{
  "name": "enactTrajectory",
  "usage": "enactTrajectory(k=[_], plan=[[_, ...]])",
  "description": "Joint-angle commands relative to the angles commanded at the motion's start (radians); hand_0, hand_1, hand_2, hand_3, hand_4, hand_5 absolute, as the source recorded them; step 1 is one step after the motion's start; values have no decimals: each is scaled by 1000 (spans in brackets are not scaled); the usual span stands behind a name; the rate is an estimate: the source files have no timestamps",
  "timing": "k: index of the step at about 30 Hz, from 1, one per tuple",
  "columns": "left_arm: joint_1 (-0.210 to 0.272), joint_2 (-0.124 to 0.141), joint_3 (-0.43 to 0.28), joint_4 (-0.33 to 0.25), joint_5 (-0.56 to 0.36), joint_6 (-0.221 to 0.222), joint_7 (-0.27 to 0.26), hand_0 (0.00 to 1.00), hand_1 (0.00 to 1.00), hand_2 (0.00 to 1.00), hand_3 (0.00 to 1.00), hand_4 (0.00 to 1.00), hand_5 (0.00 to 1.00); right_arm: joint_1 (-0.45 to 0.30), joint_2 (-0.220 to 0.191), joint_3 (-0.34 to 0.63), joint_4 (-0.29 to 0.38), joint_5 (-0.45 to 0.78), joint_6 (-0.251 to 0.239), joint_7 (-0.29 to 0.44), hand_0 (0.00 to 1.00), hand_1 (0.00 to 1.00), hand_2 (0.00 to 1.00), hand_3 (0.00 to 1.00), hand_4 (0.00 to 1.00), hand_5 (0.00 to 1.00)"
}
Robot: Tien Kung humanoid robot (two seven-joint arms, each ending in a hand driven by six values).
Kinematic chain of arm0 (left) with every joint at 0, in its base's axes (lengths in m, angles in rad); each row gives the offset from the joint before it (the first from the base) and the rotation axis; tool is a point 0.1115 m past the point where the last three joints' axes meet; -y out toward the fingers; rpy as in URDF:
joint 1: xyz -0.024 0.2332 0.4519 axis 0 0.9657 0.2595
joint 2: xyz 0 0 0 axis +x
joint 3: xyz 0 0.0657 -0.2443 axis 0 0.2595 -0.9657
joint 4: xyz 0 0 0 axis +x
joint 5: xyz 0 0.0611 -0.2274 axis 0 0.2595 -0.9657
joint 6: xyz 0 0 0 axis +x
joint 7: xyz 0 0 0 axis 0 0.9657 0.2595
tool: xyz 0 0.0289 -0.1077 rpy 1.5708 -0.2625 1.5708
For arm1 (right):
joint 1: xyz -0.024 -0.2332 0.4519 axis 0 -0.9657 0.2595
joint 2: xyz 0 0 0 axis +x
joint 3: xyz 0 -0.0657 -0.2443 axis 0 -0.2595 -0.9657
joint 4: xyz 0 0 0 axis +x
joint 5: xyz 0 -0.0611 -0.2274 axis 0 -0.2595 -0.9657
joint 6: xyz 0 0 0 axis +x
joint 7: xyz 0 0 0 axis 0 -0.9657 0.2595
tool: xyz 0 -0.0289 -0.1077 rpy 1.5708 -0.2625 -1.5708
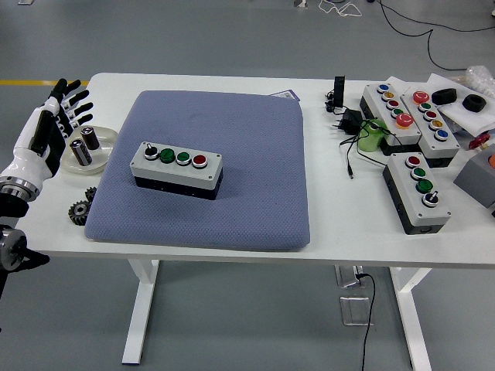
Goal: Pick up the button,place it on the desk,press the button,press the button
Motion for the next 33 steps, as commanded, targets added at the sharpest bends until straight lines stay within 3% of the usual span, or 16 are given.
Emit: enactTrajectory(k=[4, 10, 12, 25, 33], plan=[[38, -27, -52, -19, 30, -12, 9, 832, 879, 922, 905, 757, 998, 0, 0, 3, 0, -1, -2, 1, 647, 581, 638, 629, 235, 255], [94, -126, -173, -64, 109, -74, 46, 821, 871, 917, 903, 762, 998, -1, 0, 3, 0, 2, -4, 3, 647, 580, 638, 629, 235, 254], [99, -144, -191, -68, 115, -84, 48, 816, 862, 899, 871, 765, 998, -1, 0, 2, 0, 4, -4, 4, 646, 580, 638, 629, 235, 253], [80, -153, -220, -44, 204, -133, 50, 821, 867, 895, 879, 768, 998, 1, -6, 20, 0, -12, -7, 4, 645, 578, 635, 629, 234, 255], [73, -160, -217, -30, 232, -138, 54, 831, 872, 895, 877, 766, 998, -1, -4, 12, 0, -1, -12, 6, 645, 577, 635, 628, 234, 254]])
